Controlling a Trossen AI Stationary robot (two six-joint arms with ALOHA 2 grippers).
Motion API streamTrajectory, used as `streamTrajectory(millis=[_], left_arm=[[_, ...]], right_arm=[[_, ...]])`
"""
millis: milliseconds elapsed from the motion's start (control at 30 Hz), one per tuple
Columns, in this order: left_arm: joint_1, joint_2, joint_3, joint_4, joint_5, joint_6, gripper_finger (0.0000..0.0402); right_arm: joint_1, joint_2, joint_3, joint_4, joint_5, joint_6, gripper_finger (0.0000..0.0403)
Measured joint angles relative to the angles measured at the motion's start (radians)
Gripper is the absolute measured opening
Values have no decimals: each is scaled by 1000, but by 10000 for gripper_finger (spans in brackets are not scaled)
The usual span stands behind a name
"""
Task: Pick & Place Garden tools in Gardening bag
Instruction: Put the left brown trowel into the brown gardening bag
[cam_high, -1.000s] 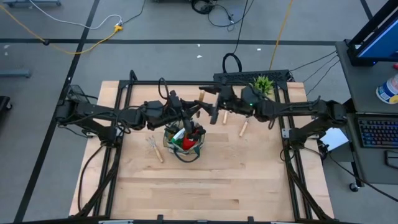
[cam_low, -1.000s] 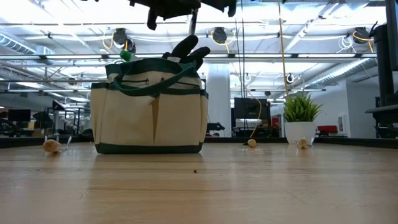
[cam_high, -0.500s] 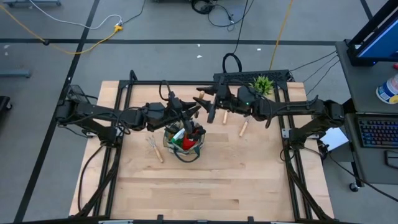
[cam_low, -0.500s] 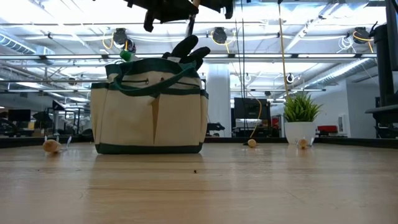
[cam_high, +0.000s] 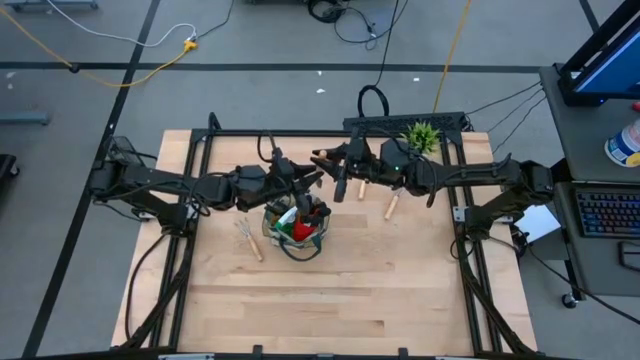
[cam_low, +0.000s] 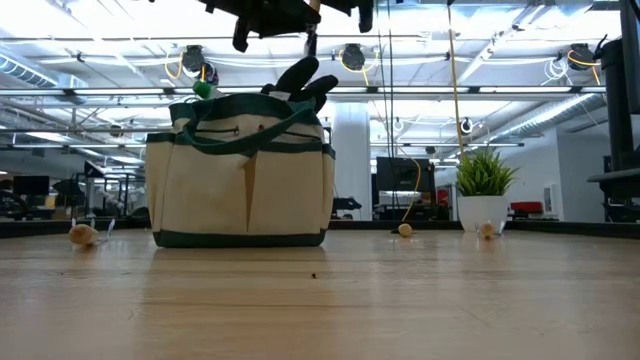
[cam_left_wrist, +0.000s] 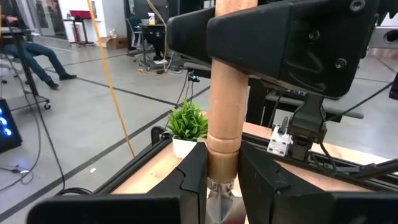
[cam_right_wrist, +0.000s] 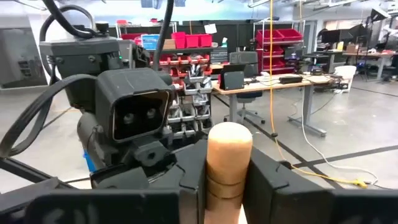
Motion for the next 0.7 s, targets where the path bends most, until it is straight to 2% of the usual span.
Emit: streamTrajectory(millis=[133, 300, 500, 633, 700], left_arm=[[1, 0, 0, -4, 9, 14, 70], [0, -42, 1, -110, -34, 18, 136], [-1, -181, 1, -381, -66, 35, 195], [0, -294, 1, -576, -58, -22, 211], [0, -348, 1, -660, -54, -68, 211]], right_arm=[[0, 0, 0, -5, 2, -2, 55], [-2, 0, 0, -25, 18, -1, 55], [-1, -8, 0, -31, 14, 5, 55], [-2, -7, 0, -29, 13, 14, 55], [-3, -7, 0, -11, -21, 16, 55]])
